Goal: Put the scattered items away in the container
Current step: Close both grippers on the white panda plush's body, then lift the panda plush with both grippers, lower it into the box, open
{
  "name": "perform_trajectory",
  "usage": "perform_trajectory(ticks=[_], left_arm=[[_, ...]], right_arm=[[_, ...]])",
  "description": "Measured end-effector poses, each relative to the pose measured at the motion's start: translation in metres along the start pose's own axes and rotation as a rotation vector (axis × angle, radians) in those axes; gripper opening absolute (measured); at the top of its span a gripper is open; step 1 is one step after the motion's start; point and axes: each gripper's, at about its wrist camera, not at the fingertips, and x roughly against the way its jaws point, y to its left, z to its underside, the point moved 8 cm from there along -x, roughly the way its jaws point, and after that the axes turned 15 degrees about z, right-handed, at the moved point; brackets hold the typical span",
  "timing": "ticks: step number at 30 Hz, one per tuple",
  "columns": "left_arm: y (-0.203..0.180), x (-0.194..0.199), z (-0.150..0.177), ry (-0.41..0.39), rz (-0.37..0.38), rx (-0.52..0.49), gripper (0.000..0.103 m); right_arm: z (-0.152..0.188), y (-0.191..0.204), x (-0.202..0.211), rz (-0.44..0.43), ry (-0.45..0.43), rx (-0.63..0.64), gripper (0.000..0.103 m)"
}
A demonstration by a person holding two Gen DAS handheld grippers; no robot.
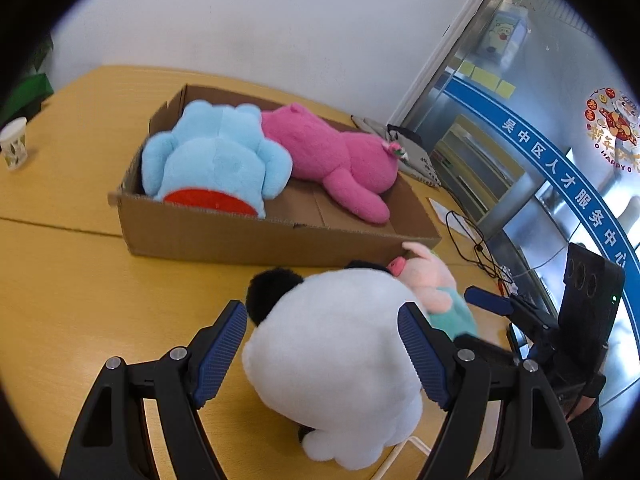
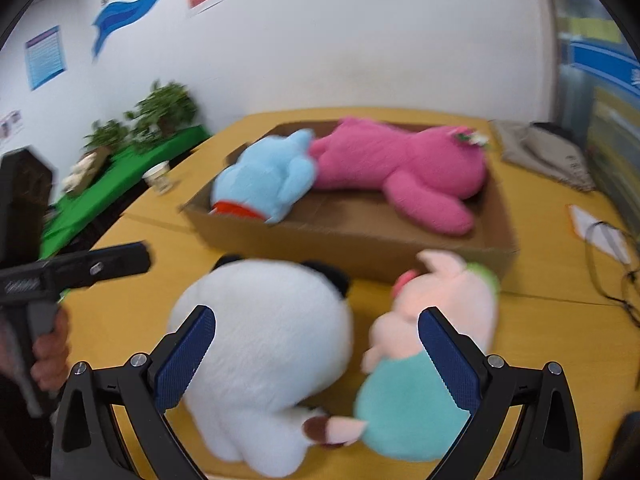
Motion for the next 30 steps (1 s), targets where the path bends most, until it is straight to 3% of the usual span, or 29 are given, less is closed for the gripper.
perform_trajectory(ticks=[11,13,18,19,25,30], left_arm=[[0.035,-0.036,0.031,0.058,0.277,0.166,0.079],[0.041,-0.042,0.032,0.062,0.312,0.192,0.084],[0.054,-0.059,0.041,0.095,0.442,0.289,0.091],[0.055,-0.062,0.042,0.099,0.458,0.3,0.098],[0.049,-0.068,0.043,0.098,0.49,0.3,0.1],[0.048,-0.065,0.039,0.109,0.462,0.289,0.084]], right_arm=[[0.012,0.039,-0.047,-0.144,0.091,0.134,0.103],[0.012,0.043,-0.059,-0.206,0.134,0.128,0.103],[0.013,0.052,-0.067,-0.211,0.147,0.182,0.103],[0.014,0.054,-0.068,-0.205,0.148,0.197,0.103],[0.016,0.065,-0.064,-0.205,0.135,0.268,0.103],[0.017,0.064,-0.075,-0.189,0.143,0.266,0.103]])
